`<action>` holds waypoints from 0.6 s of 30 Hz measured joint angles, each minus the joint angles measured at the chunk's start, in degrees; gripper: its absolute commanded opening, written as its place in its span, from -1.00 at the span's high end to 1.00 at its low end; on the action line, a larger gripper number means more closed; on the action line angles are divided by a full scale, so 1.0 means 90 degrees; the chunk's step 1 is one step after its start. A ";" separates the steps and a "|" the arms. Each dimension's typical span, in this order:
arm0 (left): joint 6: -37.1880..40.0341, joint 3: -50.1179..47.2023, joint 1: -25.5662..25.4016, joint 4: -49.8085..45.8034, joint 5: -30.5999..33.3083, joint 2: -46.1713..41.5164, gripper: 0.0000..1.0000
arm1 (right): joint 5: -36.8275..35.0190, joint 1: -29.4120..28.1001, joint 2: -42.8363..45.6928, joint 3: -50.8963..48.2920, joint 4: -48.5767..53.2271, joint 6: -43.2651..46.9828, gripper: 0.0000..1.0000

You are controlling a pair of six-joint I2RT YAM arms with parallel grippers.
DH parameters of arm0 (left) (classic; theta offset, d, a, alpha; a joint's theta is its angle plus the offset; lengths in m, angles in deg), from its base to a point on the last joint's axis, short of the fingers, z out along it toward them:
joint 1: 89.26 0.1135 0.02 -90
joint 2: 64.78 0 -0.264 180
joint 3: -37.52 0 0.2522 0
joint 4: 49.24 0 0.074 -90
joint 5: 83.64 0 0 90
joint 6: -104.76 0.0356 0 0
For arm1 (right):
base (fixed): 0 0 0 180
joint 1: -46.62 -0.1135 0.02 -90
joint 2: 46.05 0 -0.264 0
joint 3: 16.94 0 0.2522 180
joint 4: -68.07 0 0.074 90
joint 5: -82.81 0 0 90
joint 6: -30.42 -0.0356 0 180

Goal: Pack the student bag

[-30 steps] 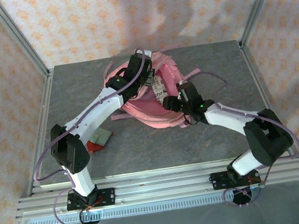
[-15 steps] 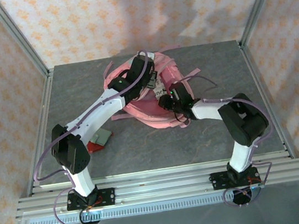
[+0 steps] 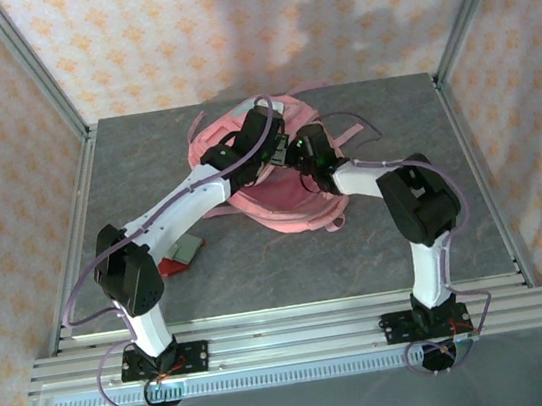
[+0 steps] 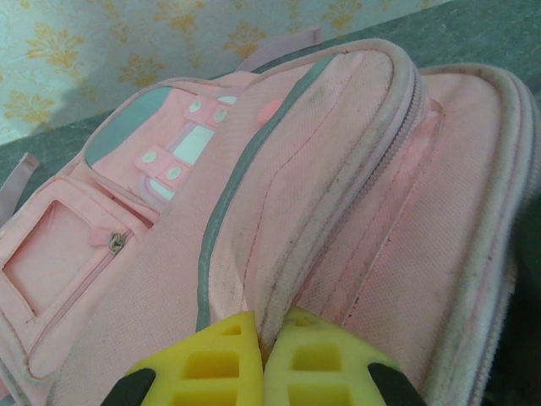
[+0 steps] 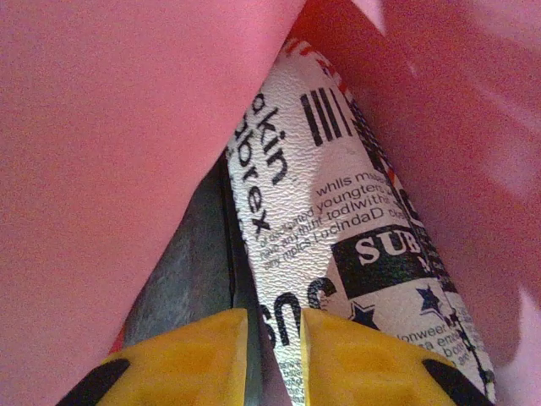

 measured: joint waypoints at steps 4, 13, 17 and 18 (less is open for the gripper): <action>-0.0044 -0.0039 0.0010 0.0039 0.0019 -0.0007 1.00 | 0.0165 0.0036 -0.0117 0.0112 -0.0148 0.0005 0.36; -0.0041 -0.0138 -0.0032 0.0107 0.0015 -0.0034 1.00 | 0.0053 0.0032 0.1328 -0.1331 -0.0095 0.0141 0.25; -0.0044 -0.0138 -0.0032 0.0121 0.0000 -0.0034 1.00 | -0.0053 0.0032 0.1627 -0.1654 -0.0160 0.0126 0.43; -0.0049 -0.0141 -0.0032 0.0126 -0.0005 -0.0034 1.00 | -0.0078 0.0032 0.1613 -0.1712 -0.0165 0.0112 0.46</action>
